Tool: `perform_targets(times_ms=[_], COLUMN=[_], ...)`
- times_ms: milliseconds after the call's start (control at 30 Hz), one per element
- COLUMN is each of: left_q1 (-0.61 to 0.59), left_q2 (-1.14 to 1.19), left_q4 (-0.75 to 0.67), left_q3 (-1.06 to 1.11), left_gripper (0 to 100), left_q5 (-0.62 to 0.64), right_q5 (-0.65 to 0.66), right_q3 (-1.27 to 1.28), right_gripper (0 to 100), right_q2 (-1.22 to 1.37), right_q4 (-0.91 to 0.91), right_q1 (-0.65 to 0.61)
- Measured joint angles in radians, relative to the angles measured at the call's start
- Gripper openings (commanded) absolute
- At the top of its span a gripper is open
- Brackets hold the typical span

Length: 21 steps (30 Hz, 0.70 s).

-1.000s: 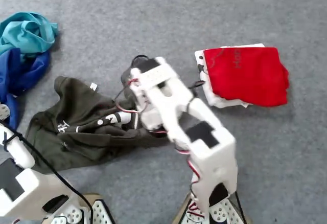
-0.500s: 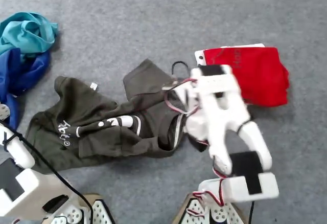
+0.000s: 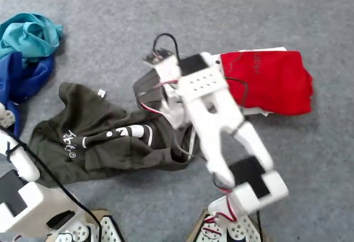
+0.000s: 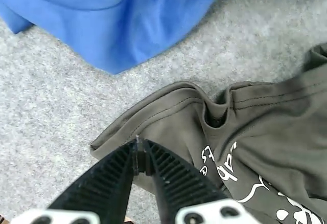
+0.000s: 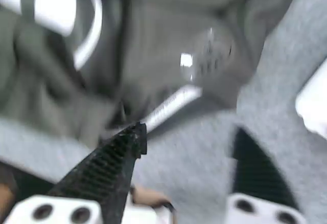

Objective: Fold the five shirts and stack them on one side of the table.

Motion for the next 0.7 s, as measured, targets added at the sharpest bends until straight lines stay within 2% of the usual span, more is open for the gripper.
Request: perform_targets(times_ms=[67,133,267,333,433,567,700], left_q1=[0.005,0.005,0.005,0.005,0.005,0.005,0.005], left_q2=[0.000,0.000,0.000,0.000,0.000,0.000,0.000], left_q4=[0.000,0.000,0.000,0.000,0.002,0.002,0.002], left_q3=[0.000,0.000,0.000,0.000,0.005,0.005,0.005], left_gripper=[3,3,3,3,3,3,3], left_q5=[0.000,0.000,0.000,0.000,0.000,0.000,0.000], right_q5=[-0.069,-0.110,-0.130,-0.140,-0.141,-0.049,0.054], right_q3=[-0.086,-0.161,-0.239,-0.265,-0.295,-0.279,-0.126], right_gripper=[35.2,28.3,0.5,4.6,1.5,1.3,1.3], right_q2=[0.107,0.226,0.460,0.534,0.543,0.503,0.358], right_q4=[-0.011,-0.011,-0.011,0.000,0.041,0.081,0.086], right_q1=[-0.020,-0.026,-0.026,-0.026,0.003,0.094,0.180])
